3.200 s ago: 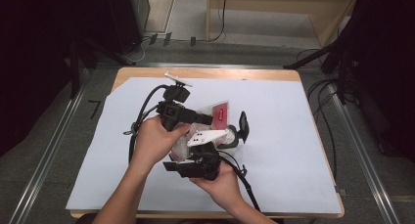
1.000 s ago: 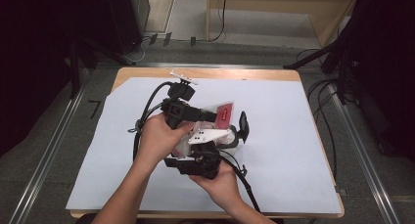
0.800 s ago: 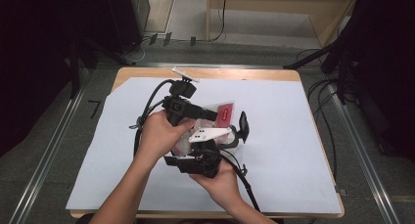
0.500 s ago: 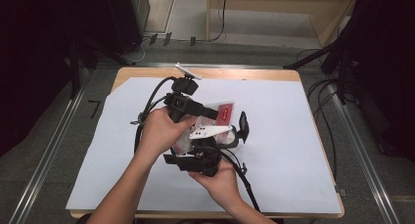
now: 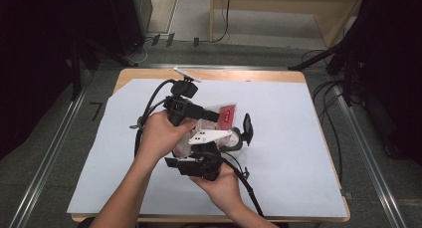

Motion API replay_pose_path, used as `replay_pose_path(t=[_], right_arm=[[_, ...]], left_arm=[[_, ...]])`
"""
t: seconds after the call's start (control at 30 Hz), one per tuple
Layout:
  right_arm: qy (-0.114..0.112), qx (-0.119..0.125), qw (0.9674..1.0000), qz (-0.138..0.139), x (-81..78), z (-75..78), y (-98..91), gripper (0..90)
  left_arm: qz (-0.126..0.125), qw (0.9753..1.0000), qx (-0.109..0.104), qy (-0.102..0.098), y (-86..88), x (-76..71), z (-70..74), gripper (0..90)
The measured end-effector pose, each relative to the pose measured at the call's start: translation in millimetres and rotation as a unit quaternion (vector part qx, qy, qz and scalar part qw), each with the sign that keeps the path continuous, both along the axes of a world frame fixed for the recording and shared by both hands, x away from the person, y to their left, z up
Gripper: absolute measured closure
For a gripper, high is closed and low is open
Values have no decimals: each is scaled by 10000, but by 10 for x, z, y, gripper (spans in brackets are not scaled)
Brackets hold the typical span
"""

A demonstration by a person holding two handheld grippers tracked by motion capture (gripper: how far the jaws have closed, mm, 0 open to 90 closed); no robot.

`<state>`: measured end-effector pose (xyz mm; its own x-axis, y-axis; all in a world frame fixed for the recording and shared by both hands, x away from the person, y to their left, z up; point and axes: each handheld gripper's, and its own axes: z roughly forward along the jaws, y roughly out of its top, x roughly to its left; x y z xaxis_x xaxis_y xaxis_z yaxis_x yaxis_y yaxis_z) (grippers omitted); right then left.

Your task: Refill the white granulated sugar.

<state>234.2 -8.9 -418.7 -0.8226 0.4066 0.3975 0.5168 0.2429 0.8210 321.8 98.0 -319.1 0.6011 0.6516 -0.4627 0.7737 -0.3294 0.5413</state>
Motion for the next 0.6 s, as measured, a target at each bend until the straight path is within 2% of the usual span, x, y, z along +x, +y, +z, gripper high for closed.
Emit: replay_pose_path(t=[0.2, 0.33, 0.6], right_arm=[[-80, -33, 10000, -26, -17, -13, 45, 638], [-103, -112, 9999, 17, -26, -23, 36, 638], [-44, -84, 9999, 35, -19, -3, -3, 637]], left_arm=[[49, 9999, -1, -160, 30, -58, 4, 747], [55, 9999, -56, -118, 32, -56, -19, 749], [25, 10000, -32, -30, -1, -28, -7, 745]])
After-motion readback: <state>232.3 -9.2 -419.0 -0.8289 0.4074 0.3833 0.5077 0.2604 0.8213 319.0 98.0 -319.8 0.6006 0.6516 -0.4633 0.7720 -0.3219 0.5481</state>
